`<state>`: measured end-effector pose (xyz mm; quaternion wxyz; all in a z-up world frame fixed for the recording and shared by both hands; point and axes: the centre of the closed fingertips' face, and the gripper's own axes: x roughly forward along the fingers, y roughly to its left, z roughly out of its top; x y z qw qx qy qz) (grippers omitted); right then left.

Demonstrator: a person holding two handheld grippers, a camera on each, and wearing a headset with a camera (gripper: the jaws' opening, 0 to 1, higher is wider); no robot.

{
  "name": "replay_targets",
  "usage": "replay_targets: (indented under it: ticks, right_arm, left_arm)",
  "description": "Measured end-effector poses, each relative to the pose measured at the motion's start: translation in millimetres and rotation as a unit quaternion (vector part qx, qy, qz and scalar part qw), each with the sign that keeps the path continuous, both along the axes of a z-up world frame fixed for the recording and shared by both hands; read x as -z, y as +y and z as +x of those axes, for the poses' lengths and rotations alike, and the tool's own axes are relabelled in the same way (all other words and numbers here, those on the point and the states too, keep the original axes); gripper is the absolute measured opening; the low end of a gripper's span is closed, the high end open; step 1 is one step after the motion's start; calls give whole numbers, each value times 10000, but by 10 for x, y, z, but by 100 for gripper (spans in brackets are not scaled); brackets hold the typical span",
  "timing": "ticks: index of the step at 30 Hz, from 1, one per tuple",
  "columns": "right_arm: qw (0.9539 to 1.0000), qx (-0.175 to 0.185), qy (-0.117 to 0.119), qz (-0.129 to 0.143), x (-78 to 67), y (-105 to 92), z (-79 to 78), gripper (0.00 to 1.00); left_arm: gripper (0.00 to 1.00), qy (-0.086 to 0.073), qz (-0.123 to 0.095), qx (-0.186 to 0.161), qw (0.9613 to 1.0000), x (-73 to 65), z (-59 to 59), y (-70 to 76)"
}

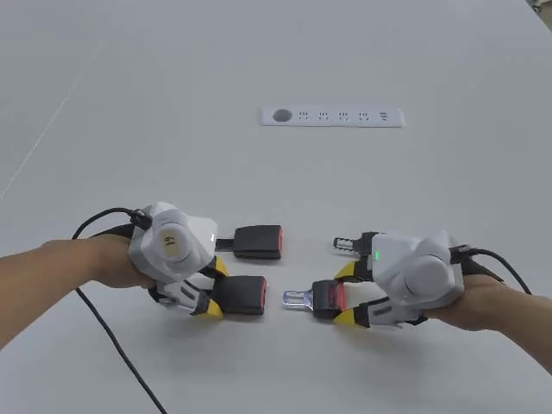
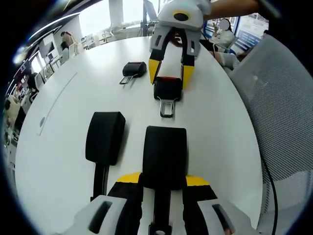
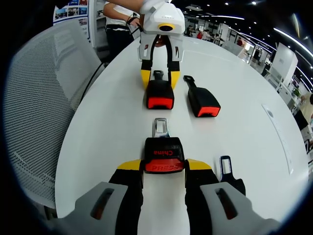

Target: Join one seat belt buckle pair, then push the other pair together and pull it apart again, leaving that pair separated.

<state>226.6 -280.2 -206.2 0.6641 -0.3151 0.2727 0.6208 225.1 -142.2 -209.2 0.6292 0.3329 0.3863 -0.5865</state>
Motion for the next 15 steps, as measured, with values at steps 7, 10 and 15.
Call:
replay_targets:
  ticks: [7, 10, 15]
  right_arm:
    - [10000, -72, -22, -9, 0, 108, 2, 31]
    - [10000, -75, -12, -1, -1, 143, 2, 31]
    - [10000, -61, 13, 20, -2, 218, -13, 31]
  left_arm:
    - [32, 1, -7, -9, 10000, -2, -3, -3]
    - [32, 4, -9, -11, 10000, -3, -3, -3]
    - [32, 5, -6, -12, 10000, -5, -4, -3]
